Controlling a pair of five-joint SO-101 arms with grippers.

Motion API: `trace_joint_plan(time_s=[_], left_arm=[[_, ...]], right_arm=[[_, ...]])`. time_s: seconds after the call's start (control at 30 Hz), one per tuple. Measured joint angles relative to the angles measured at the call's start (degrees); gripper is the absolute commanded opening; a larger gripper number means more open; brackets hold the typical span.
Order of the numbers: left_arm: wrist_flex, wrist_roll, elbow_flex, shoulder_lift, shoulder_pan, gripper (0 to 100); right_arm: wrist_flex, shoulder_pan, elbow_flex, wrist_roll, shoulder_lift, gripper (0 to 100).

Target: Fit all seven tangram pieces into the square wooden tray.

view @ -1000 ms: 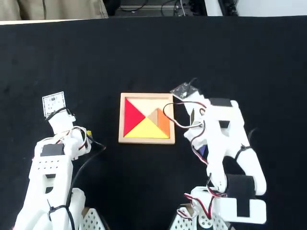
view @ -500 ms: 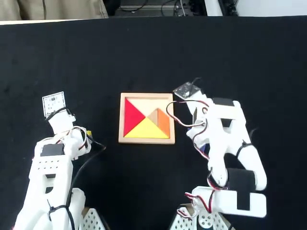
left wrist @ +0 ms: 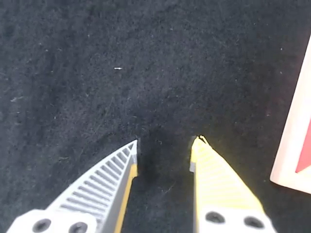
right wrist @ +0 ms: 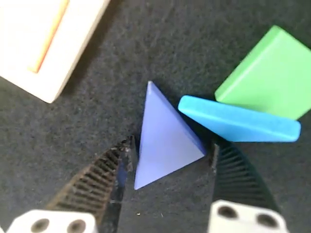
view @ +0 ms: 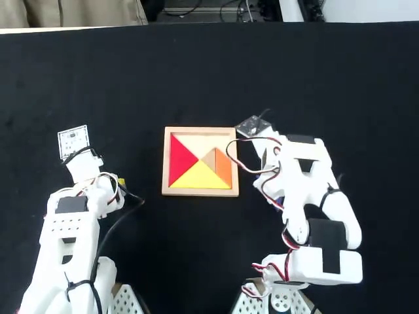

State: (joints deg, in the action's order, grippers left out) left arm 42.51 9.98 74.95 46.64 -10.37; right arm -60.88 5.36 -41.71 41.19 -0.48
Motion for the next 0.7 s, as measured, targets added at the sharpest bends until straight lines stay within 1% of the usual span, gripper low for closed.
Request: trace_joint_plan(time_s=[0.07,0.2,0.5,0.7], left_arm=[[0.00,0.00,0.00,0.00,0.00,19],[0.00,0.00,0.00,0.00,0.00,19],[0.00,0.00,0.00,0.00,0.00,19],[0.00,0.00,0.00,0.00,0.00,19]], right_arm=[[0.35,0.00,0.35,0.00,0.00,13.8],[0.44,0.00,0.88,0.00,0.35,15.4],[0.44,0.00,1.14,0.00,0.35,12.3],[-6.77,-0.62,4.22,0.09,-3.96,12.3]])
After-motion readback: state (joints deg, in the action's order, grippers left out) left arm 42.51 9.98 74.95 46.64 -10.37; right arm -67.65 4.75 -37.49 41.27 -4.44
